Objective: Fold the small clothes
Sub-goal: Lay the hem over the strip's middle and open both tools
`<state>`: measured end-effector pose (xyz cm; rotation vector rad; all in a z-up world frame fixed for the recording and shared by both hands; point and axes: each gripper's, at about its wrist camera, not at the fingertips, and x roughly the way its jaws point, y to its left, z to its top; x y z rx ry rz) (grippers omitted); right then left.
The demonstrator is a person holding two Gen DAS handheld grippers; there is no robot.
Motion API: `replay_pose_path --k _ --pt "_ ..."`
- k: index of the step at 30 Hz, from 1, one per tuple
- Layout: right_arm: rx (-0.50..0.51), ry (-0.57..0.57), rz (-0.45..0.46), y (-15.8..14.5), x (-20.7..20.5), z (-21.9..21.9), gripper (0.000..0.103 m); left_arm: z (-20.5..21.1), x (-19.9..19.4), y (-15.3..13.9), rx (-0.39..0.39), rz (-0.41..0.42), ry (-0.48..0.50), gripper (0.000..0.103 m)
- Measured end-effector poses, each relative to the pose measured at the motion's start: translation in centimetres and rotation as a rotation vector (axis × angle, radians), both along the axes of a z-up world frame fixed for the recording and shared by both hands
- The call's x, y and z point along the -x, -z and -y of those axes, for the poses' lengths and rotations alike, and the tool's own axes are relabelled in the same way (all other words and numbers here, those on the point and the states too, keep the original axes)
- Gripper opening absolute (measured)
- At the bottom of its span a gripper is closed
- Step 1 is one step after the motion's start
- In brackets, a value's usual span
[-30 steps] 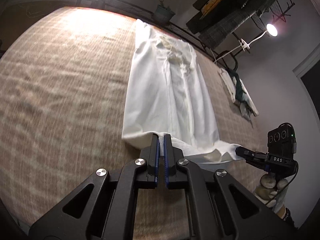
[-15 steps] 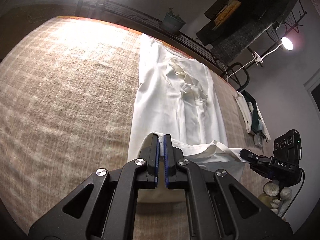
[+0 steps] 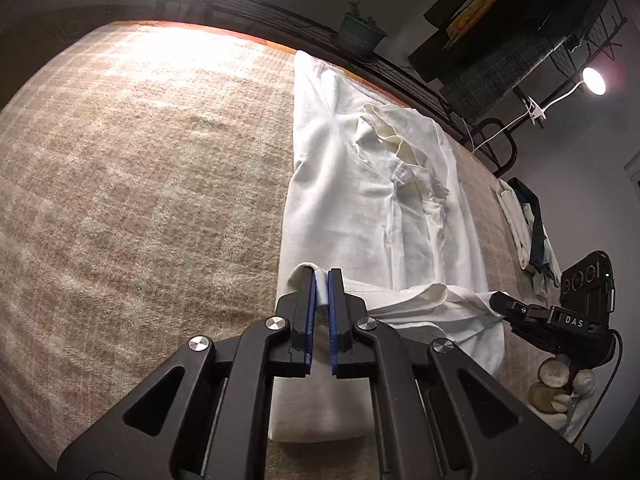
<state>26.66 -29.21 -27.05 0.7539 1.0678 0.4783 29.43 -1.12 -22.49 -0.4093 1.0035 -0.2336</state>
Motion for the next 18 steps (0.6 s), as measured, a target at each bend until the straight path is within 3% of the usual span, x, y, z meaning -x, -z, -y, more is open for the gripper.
replay_pose_path --k 2,4,5,10,14,18 --pt "0.038 0.003 0.006 -0.3 -0.2 0.1 0.01 -0.1 0.1 -0.5 -0.007 0.017 0.002 0.004" --pt "0.102 0.026 0.033 -1.3 0.1 0.5 0.031 -0.5 0.4 -1.2 -0.023 0.041 -0.003 0.013" --pt "0.13 0.038 0.049 -1.9 0.3 0.8 0.033 -0.8 0.7 -1.7 -0.029 0.06 -0.004 0.013" --pt "0.159 -0.06 0.188 -4.8 2.4 0.4 0.024 -1.3 2.4 -3.3 -0.067 0.117 0.05 0.013" --pt "0.145 -0.185 0.187 -3.8 3.0 -1.7 0.021 0.2 2.9 -1.9 -0.054 0.051 0.161 0.013" --pt "0.234 -0.297 0.18 -2.7 3.0 -5.0 0.021 2.5 2.6 -0.2 -0.09 0.007 0.226 0.013"
